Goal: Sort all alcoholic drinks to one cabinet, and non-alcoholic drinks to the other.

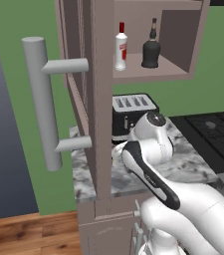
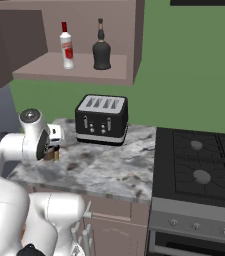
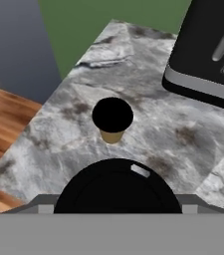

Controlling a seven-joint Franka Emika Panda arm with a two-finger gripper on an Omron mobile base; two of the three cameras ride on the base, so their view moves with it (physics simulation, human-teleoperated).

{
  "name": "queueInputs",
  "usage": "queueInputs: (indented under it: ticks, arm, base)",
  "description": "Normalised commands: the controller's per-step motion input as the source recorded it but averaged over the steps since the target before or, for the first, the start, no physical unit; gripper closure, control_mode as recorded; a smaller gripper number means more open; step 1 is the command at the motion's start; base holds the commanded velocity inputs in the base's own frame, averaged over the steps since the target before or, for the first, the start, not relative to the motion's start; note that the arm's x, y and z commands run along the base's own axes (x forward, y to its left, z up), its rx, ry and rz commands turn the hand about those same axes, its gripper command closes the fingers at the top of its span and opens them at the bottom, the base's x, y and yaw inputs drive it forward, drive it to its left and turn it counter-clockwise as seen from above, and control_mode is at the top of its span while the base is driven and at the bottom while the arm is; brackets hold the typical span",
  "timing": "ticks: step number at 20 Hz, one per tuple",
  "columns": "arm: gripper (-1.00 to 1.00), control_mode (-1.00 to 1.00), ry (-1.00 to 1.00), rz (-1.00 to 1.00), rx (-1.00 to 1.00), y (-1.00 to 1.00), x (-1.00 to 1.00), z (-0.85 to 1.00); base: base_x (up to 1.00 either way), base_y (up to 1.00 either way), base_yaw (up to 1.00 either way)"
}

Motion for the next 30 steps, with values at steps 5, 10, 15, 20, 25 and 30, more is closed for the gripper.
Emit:
queueInputs:
  ticks: [5,10,15,20,25,30]
  arm:
    - [1.0,-1.0,-0.01,0.0,0.05,-0.19,-0.12,0.53]
    - [1.0,-1.0,0.0,0.0,0.02,-0.15,-0.15,0.49]
    - [1.0,-1.0,0.0,0.0,0.0,-0.14,-0.17,0.45]
    - [1.0,-1.0,0.0,-0.01,0.0,-0.16,-0.21,0.42]
    - [1.0,-1.0,0.0,-0.02,-0.01,-0.14,-0.17,0.33]
    - [1.0,-1.0,0.0,-0.05,-0.09,-0.05,-0.08,0.23]
  base:
    - [0.0,0.0,0.0]
    - [0.0,0.0,0.0]
    - [0.0,0.0,0.0]
    - [0.0,0.0,0.0]
    - [0.0,0.0,0.0]
    - [0.0,0.0,0.0]
